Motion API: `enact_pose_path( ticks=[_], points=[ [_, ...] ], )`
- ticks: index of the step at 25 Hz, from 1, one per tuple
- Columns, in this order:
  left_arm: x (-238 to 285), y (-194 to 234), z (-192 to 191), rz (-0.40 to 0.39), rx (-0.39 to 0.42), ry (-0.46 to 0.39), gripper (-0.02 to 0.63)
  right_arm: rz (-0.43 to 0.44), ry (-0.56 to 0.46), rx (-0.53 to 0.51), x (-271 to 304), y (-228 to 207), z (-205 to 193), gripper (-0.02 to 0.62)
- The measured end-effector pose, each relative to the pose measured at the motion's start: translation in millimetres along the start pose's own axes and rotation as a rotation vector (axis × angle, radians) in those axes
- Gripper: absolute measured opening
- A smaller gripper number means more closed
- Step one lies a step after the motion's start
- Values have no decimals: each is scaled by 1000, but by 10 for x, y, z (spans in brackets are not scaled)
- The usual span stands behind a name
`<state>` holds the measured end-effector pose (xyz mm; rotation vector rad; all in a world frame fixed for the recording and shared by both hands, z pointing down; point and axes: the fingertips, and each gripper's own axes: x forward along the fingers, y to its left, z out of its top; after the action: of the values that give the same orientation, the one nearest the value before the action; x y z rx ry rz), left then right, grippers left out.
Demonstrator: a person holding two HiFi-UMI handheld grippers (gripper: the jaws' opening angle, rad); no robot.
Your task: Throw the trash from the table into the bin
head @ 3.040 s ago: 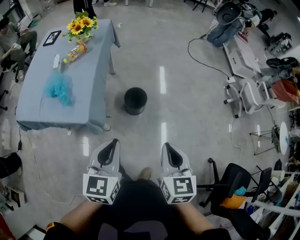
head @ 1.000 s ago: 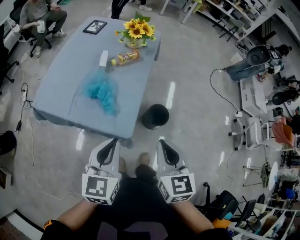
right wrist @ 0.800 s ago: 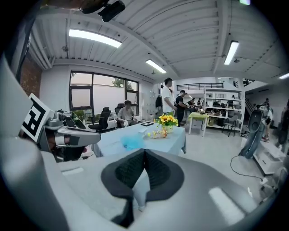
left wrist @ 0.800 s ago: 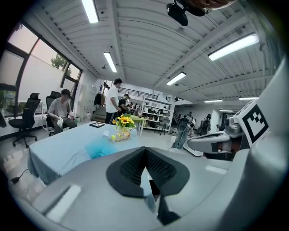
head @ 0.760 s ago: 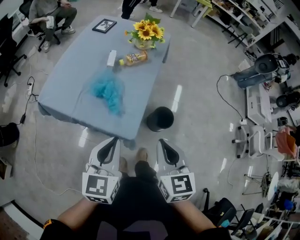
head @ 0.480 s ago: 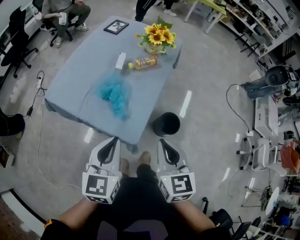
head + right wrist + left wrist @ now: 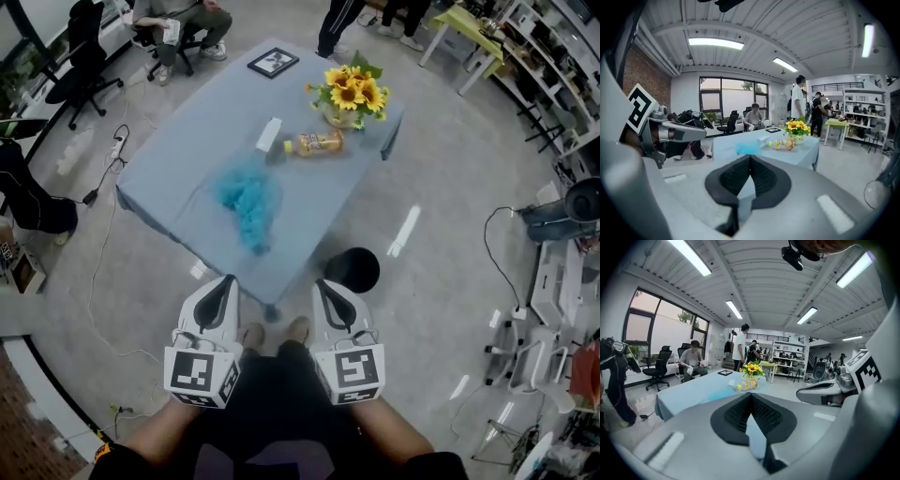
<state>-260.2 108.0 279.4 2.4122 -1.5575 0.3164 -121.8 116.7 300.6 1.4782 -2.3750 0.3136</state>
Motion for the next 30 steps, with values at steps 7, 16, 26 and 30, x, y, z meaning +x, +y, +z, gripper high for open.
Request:
enact_pose_path(
  ticks=[7,16,26,30],
  points=[
    [57,-69,0,94,-23,10,8,115,37,-38,157,-62,-29,0],
    [33,21,-26,167,-45,18,8,160,77,-73,345,-118,-7,0],
    [406,558,110,101,-26,33,9,123,136,-67,848,71,120,0],
    [593,770,182,54,-13,36,8,88,149,-57,1088,138,206,0]
  ],
)
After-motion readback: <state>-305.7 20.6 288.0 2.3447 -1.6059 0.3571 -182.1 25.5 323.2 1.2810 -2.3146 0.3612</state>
